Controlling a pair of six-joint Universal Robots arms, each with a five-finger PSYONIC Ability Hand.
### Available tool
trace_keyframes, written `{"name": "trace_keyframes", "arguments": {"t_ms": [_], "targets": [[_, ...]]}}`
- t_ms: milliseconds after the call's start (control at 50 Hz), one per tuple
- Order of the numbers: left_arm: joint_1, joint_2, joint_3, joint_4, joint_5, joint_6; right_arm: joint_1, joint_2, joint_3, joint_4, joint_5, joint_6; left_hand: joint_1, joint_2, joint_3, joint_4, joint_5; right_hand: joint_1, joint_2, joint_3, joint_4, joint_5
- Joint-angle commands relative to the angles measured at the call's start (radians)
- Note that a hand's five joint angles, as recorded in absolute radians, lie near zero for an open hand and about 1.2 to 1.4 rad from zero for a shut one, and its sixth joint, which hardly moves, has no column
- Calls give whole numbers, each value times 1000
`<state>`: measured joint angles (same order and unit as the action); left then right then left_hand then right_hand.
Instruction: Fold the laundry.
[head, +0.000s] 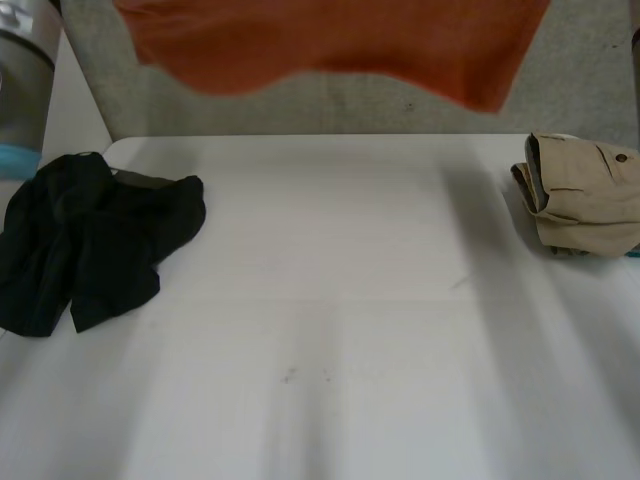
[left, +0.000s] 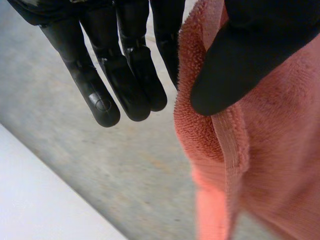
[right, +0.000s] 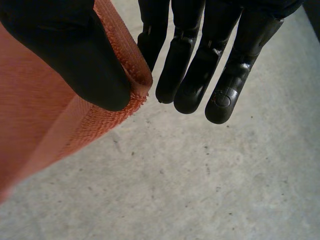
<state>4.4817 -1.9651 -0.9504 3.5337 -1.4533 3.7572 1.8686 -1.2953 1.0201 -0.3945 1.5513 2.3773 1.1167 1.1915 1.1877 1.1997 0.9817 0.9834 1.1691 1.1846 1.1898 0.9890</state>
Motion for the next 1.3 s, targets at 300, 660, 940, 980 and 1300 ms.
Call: {"name": "trace_keyframes", "arguments": {"t_ms": [300, 660, 940, 980, 1300], "targets": [[48, 187, -865, -128, 226, 59, -8, -78, 696, 278, -30, -1, 280, 205, 209, 197, 240, 413, 227, 212, 206, 233], [105, 156, -892, -248, 226, 141, -137, -30, 812, 197, -119, 69, -433, -508, -504, -516, -472, 413, 227, 212, 206, 233], [290, 296, -1087, -246, 231, -66, -198, -29, 813, 180, -126, 111, -451, -526, -522, -534, -491, 413, 227, 212, 206, 233], [309, 290, -1102, -245, 234, -68, -197, -27, 815, 181, -125, 111, -401, -476, -472, -484, -441, 413, 227, 212, 206, 233], [274, 39, -981, -141, 346, -59, -198, -22, 836, 181, -146, 112, -434, -508, -504, -517, -473, 413, 227, 212, 206, 233]]}}
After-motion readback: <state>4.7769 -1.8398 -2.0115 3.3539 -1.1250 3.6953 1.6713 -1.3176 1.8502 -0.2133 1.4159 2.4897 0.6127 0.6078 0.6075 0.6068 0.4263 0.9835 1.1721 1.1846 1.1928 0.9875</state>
